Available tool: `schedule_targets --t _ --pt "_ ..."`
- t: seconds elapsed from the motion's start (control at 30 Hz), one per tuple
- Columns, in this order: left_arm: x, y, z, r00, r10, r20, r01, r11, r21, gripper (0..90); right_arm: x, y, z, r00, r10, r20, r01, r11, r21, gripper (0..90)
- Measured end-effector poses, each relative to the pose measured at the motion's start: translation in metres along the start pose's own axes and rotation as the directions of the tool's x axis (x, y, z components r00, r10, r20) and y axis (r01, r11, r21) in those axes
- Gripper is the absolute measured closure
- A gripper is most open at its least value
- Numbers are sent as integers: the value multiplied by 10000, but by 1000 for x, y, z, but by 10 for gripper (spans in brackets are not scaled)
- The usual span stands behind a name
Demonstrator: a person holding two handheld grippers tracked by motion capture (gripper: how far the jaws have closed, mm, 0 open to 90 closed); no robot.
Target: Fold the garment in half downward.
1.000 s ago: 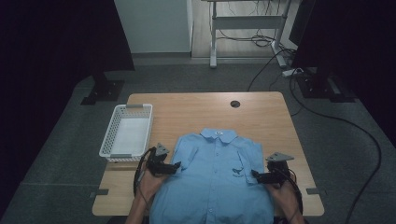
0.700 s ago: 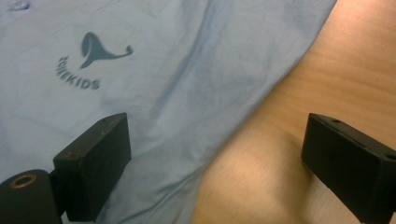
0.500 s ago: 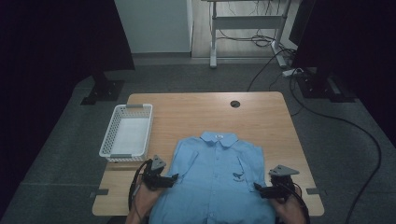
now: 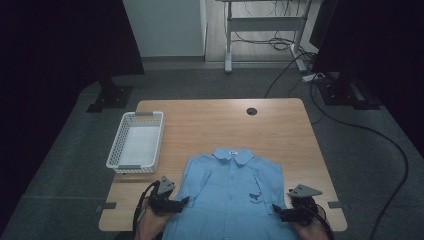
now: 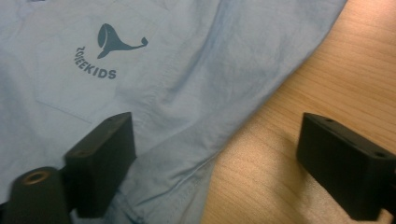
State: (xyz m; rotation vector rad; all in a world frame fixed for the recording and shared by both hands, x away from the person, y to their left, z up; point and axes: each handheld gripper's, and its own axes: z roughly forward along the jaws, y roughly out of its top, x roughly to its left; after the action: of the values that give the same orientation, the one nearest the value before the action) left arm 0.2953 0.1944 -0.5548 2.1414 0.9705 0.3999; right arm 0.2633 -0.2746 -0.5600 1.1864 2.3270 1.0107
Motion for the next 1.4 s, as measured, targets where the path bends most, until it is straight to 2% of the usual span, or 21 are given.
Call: schedule_targets --t 0.1,0.27,0.37,0.47,0.53,0.73,0.83,0.93,1.0,1.07,1.13,1.2,1.27,1.33,1.4 --pt "7 10 1 9995 -67 300 63 9999 129 201 -7 5 -1 9989 221 -408 -217 9997 110 155" --pt "18 42 2 9996 67 262 -58 9993 -374 206 -20 21 0 9990 285 -356 -290 9995 -120 158" --pt "25 63 12 9996 144 240 -135 9991 -393 206 -31 34 6 9990 371 -233 -376 9990 -225 157" --pt "29 77 29 9992 315 246 -313 9995 -57 214 -42 46 17 9985 532 -123 -535 9982 -261 161" --pt "32 83 40 9991 400 119 -402 9990 188 219 -48 52 24 9982 589 -95 -591 9980 -245 182" --pt "45 86 70 9989 310 -356 -276 9954 913 230 -63 63 45 9980 615 141 -616 9981 73 274" --pt "51 86 74 9996 124 -247 -100 9953 961 276 -67 67 52 9989 429 174 -433 9989 196 347" --pt "51 87 74 9997 203 -156 -188 9961 865 388 -66 70 57 9997 160 174 -165 9993 325 452" --pt "49 87 73 9998 214 7 -214 9962 844 514 -64 73 59 10000 72 40 -73 9994 346 566" --pt "49 89 72 9999 -25 134 12 9953 964 678 -60 76 59 10000 -9 28 7 9990 444 685" --pt "53 92 75 9976 -412 555 352 9938 1050 820 -57 79 60 10000 -72 -34 74 9983 581 791" --pt "58 97 78 9969 -609 495 551 9923 1111 865 -56 82 62 9995 -293 67 288 9973 668 855" --pt "66 105 79 9962 -743 456 701 9936 883 874 -61 88 63 9983 -486 312 463 9965 696 867" --pt "72 121 77 9981 -601 113 594 9969 514 878 -68 99 62 9974 -547 464 528 9978 393 873" --pt "74 144 69 9988 -271 -410 272 9996 19 879 -74 118 58 9952 -631 744 630 9980 36 875"
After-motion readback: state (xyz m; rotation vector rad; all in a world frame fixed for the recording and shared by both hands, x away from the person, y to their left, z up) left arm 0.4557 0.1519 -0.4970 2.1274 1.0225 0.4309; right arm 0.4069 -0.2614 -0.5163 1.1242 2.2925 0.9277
